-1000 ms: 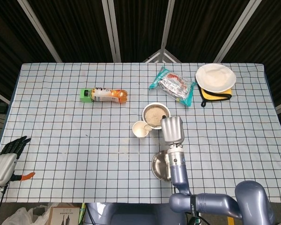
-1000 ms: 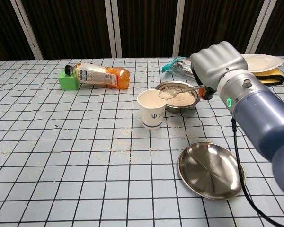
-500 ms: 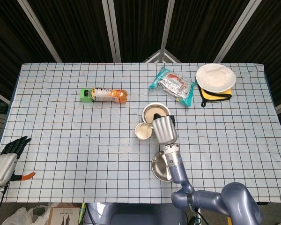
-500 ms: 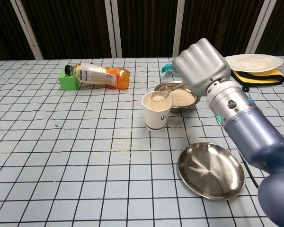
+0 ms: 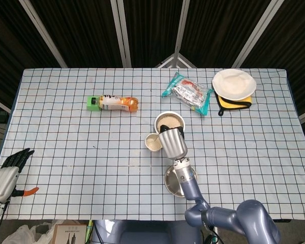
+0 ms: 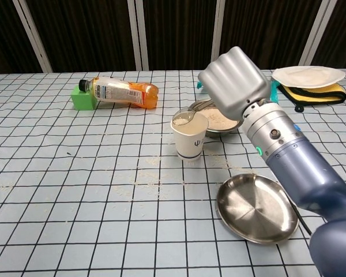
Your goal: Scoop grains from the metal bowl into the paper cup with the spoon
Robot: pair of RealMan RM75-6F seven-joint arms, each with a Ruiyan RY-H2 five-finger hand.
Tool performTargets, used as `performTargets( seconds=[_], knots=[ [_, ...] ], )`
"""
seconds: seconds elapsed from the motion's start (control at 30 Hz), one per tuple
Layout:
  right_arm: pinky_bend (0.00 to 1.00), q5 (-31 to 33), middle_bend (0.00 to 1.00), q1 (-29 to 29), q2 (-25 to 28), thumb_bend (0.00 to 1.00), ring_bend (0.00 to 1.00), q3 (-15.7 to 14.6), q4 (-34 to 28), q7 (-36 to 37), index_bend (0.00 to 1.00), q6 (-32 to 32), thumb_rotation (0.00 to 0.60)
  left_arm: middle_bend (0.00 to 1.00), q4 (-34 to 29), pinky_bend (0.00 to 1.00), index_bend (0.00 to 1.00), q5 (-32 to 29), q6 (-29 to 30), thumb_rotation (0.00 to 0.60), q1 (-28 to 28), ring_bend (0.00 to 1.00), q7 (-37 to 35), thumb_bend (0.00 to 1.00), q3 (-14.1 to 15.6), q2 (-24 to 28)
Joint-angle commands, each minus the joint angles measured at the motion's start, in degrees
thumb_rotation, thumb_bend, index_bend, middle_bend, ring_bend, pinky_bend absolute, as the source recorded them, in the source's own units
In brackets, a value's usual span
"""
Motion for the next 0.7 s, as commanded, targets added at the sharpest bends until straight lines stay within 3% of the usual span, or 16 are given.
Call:
performTargets(
  seconds=[0.03,0.3,0.7],
  knots=[
    [1.0,-2.09,0.91,-0.24,0.5,0.69,0.98,-1.23,1.19,-0.05,0.7,-0.2,0.6,0.0,-0.08,0.0,0.0,-0.05,-0.12,0.6,-0.03,0.0,-0.1,0.0,0.03,0.07],
    [1.0,-5.24,0.91,-1.32,1.46,0.69,0.98,-1.41,3.2,2.14,0.7,-0.47,0.6,0.0,-0.41,0.0,0.0,-0.15,-0.41,0.6,-0.07,0.0,-0.51,0.0,0.14,0.35],
    [1.0,-15.45,0.91,-3.66,2.46,0.69,0.98,-5.66,11.6,8.25,0.7,1.91,0.6,0.0,-0.73,0.0,0.0,-0.16,-0.5,0.6,-0.11,0.0,-0.3,0.0,0.25,0.38]
  ],
)
